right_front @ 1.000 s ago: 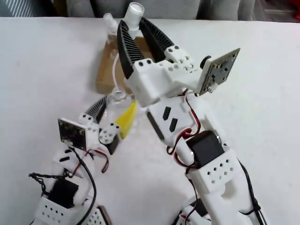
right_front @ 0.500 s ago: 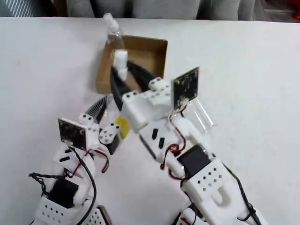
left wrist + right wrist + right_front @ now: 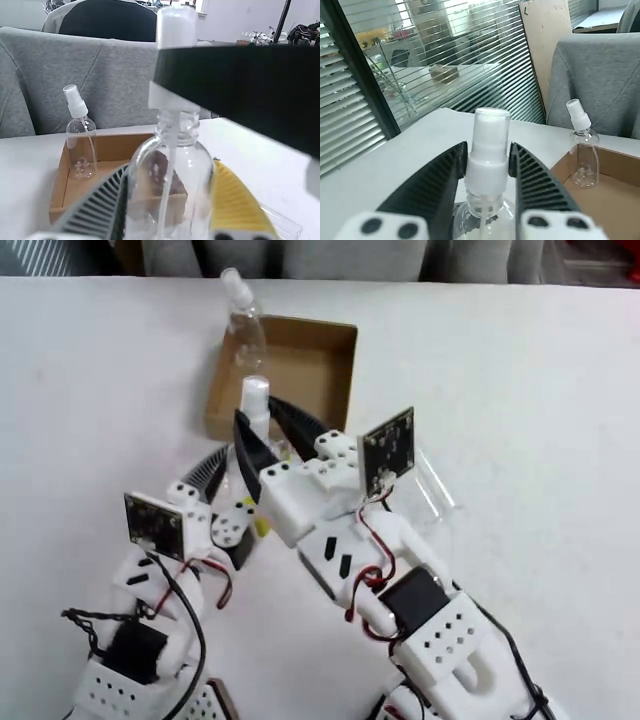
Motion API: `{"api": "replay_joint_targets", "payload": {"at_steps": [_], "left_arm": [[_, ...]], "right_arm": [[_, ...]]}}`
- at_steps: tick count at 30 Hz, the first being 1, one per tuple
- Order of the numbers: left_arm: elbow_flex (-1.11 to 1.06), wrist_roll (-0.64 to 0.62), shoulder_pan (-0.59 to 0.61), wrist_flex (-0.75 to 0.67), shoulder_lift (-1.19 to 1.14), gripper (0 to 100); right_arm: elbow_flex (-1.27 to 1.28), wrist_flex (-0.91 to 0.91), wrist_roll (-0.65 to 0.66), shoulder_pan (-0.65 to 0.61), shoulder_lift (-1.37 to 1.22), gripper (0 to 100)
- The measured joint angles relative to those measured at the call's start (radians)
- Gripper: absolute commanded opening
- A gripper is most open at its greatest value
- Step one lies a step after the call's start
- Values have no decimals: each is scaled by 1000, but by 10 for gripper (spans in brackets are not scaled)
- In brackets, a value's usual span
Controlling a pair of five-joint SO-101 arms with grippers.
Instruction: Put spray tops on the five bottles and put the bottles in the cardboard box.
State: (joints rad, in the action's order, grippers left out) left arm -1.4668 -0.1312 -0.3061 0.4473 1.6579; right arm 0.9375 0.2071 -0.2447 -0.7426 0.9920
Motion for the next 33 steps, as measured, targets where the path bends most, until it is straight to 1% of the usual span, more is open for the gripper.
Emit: {"api": "replay_joint_targets", "payload": {"at_steps": [2, 3, 6, 11, 13, 15, 17, 20, 23, 24, 26, 28, 31, 33], "left_arm": [[-8, 0, 2, 0, 0, 28], [-14, 0, 3, 0, 0, 28], [-20, 0, 0, 0, 0, 28], [-20, 0, -2, 0, 0, 28], [-20, 0, 0, 0, 0, 28], [-20, 0, 0, 0, 0, 28], [-20, 0, -2, -15, 0, 28], [-20, -2, 2, -37, 0, 28], [-20, -5, 0, -37, 0, 28], [-20, -5, 0, -40, 0, 28], [-20, -5, 0, -72, 0, 28], [-20, -11, 0, -100, 0, 28], [-20, -25, 21, -143, 0, 28], [-20, -72, 63, -176, 0, 28]], "right_arm": [[0, 28, 0, -8, -2, 316], [0, 43, 0, -8, -2, 325], [0, 104, 0, -8, 0, 320], [-95, 226, 0, -5, 40, 296], [-130, 259, 0, -5, 91, 271], [-161, 295, 0, -6, 147, 224], [-178, 336, 0, -3, 206, 150], [-183, 433, 0, 5, 282, 13], [-178, 537, 0, 80, 327, 42], [-160, 554, 6, 104, 342, 35], [-95, 557, 29, 147, 344, 12], [3, 540, 41, 167, 341, 18], [169, 457, 44, 163, 328, 16], [259, 393, 46, 163, 330, 16]]}}
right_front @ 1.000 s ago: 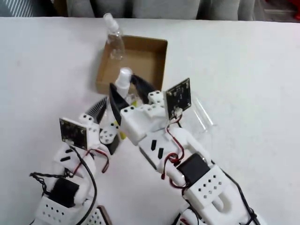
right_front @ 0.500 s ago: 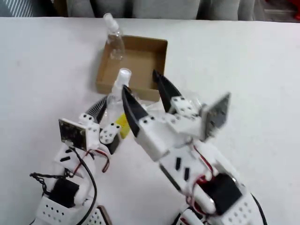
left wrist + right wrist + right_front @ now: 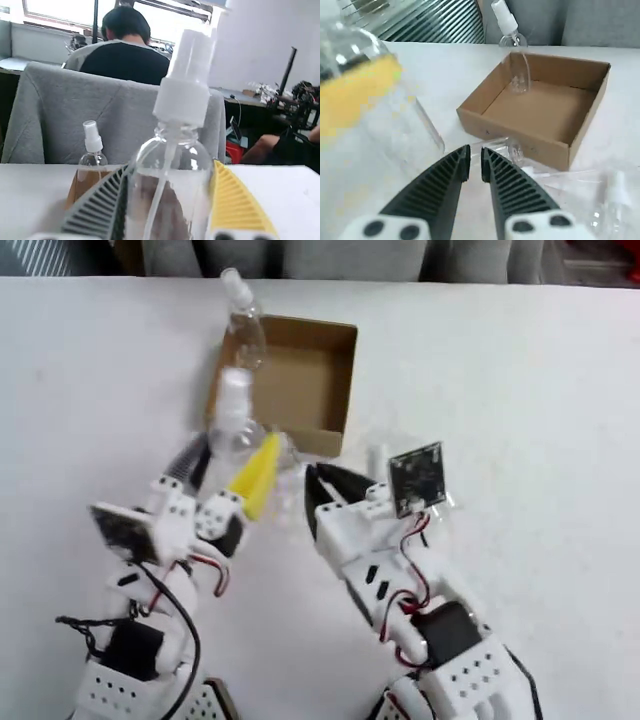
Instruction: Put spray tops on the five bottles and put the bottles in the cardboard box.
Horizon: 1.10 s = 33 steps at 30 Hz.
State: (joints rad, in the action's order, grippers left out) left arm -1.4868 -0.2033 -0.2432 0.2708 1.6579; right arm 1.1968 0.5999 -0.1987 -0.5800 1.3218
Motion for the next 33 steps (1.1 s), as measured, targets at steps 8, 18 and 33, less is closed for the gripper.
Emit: {"api": "replay_joint_targets", "payload": {"at_steps": [8, 18, 33], "left_arm": [[173, -141, 89, -43, -330, 28], [284, -147, 89, -296, -815, 28], [285, -147, -41, -48, -605, 28]], "right_arm": [[117, -75, 5, -86, 0, 16], [288, -153, 6, -206, 218, 16], [485, -358, 9, -210, 431, 15]]}}
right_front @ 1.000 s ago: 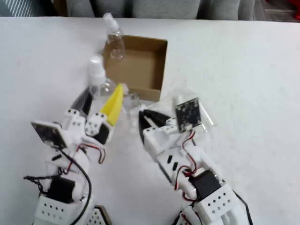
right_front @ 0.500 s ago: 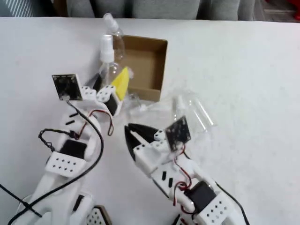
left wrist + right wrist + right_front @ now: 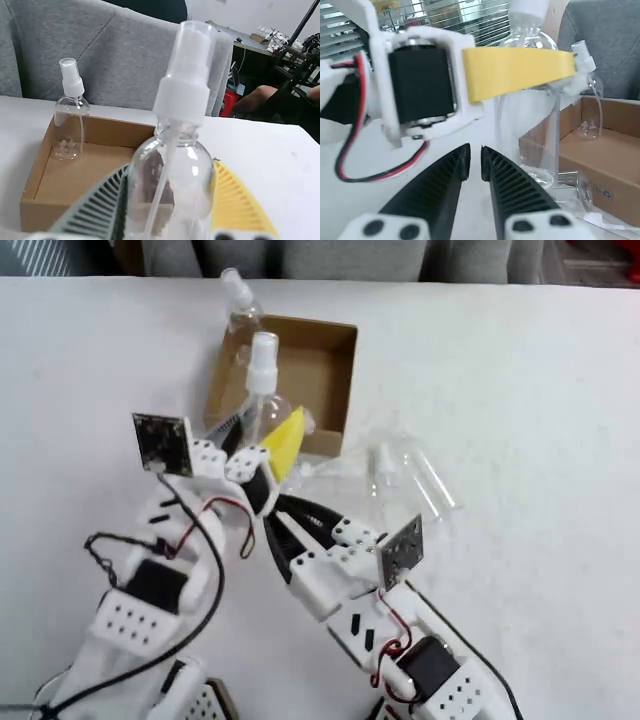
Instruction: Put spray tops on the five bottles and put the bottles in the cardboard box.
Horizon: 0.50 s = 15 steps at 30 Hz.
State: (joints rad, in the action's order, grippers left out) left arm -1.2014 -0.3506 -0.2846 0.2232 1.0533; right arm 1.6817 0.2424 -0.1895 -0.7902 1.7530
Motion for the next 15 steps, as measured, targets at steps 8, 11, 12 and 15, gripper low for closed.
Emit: {"api": "replay_joint_targets", "payload": {"at_steps": [8, 11, 12, 15], "left_arm": [[0, 0, -2, 180, 230, 27], [0, 0, 0, 236, 281, 27], [0, 0, 2, 250, 298, 27], [0, 2, -5, 293, 341, 27]], "right_arm": [[0, 0, 0, 0, 0, 15], [0, 0, 0, -2, 0, 15], [0, 0, 0, -3, 0, 15], [0, 0, 0, -3, 6, 15]]}}
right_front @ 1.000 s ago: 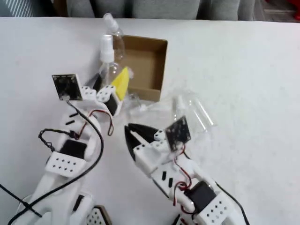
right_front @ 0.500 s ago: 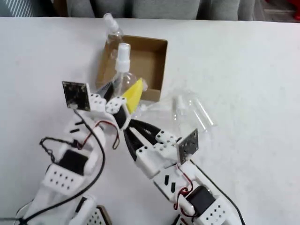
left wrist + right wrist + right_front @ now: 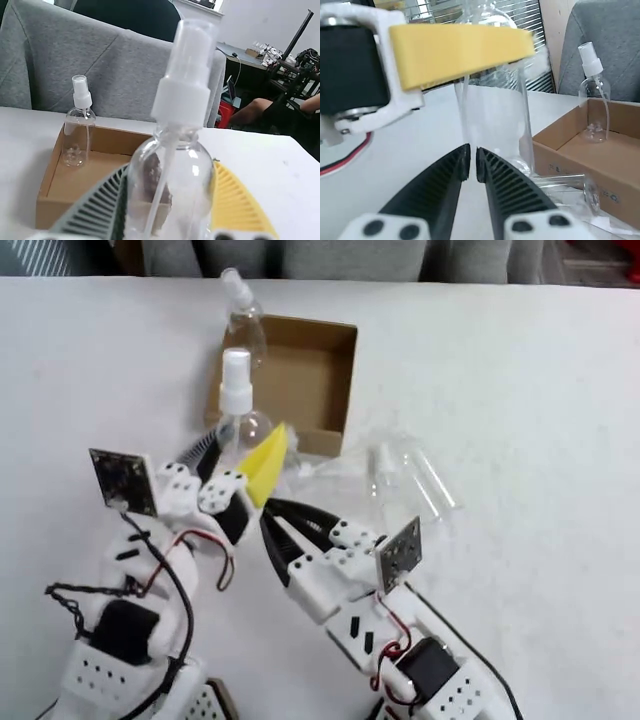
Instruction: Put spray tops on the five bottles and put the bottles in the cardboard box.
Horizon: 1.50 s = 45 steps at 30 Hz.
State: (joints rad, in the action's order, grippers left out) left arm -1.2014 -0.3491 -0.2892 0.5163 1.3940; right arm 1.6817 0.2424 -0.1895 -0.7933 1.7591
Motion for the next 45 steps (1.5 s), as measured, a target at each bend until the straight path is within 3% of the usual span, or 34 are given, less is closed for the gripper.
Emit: {"api": "replay_joint_targets", "payload": {"at_steps": [16, 23, 26, 32, 37, 45], "left_arm": [[11, 0, -49, 153, 114, 27], [11, 0, -49, 158, 114, 27], [-40, 0, -41, 74, 114, 27], [-183, -2, 55, -229, 114, 27], [-183, -2, 98, -345, 84, 27], [64, -2, 189, -522, -434, 30]], "right_arm": [[0, 0, 3, -2, 2, 15], [0, 0, 3, -2, 2, 15], [0, 0, 3, 0, 2, 15], [0, 17, 0, 15, 0, 15], [0, 51, 0, 15, 0, 15], [0, 91, 0, 114, 0, 15]]}}
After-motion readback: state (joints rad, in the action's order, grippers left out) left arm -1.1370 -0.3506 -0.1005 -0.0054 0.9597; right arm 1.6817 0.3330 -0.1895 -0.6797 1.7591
